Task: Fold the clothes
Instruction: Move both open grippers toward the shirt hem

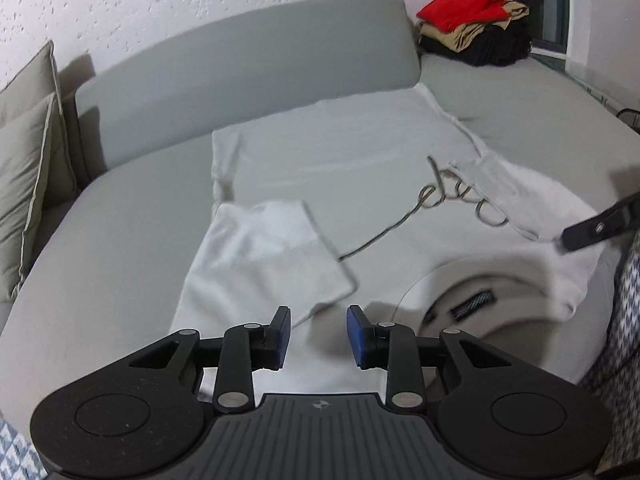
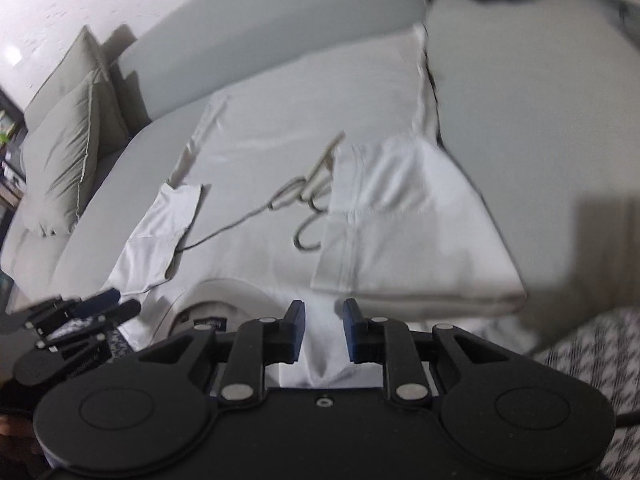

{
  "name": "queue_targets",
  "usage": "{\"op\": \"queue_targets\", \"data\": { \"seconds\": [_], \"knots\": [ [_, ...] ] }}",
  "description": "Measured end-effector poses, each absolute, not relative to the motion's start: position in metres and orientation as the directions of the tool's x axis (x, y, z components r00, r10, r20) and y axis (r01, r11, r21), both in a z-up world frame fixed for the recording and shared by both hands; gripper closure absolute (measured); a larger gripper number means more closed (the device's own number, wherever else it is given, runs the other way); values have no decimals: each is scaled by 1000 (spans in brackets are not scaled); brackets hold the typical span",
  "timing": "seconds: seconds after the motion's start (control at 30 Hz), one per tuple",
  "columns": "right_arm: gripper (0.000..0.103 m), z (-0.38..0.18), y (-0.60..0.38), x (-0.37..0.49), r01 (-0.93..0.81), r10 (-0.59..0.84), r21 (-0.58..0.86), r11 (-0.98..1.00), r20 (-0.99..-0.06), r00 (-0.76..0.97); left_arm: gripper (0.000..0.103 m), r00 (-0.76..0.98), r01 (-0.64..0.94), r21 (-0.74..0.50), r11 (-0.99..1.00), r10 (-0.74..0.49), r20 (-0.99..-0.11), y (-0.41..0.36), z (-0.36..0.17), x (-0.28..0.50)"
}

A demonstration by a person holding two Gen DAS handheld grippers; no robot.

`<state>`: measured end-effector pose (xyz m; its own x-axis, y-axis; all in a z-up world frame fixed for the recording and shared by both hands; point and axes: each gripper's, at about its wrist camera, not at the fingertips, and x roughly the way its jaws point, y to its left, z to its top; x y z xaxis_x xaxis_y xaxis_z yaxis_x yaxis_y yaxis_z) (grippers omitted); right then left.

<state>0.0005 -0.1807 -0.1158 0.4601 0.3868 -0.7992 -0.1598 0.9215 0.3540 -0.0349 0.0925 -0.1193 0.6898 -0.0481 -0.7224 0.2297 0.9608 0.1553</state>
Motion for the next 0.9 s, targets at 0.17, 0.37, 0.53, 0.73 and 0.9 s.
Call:
{"op": "queue_targets", "data": {
  "seconds": [0.17, 0.37, 0.53, 0.73, 0.9],
  "knots": [
    [83, -135, -179, -8, -155, 344, 309, 938, -878, 333, 82, 610, 287, 174, 942, -40, -791, 84, -134, -45],
    [82, -119, -198, -29, -146, 375, 346, 927, -855, 359, 81, 632, 262, 127, 957, -71, -771, 108, -116, -69],
    [82, -102, -187, -4, -150, 409, 385, 910, -787, 462, 80, 672, 225, 102, 969, -79, -737, 100, -108, -42],
    [82, -103, -175, 6, -147, 422, 402, 904, -780, 463, 77, 655, 291, 177, 940, -61, -753, 61, -129, -16],
    [82, -97, -179, -2, -122, 434, 428, 896, -782, 448, 80, 598, 324, 155, 933, -75, -798, 73, -127, -37]
  ]
}}
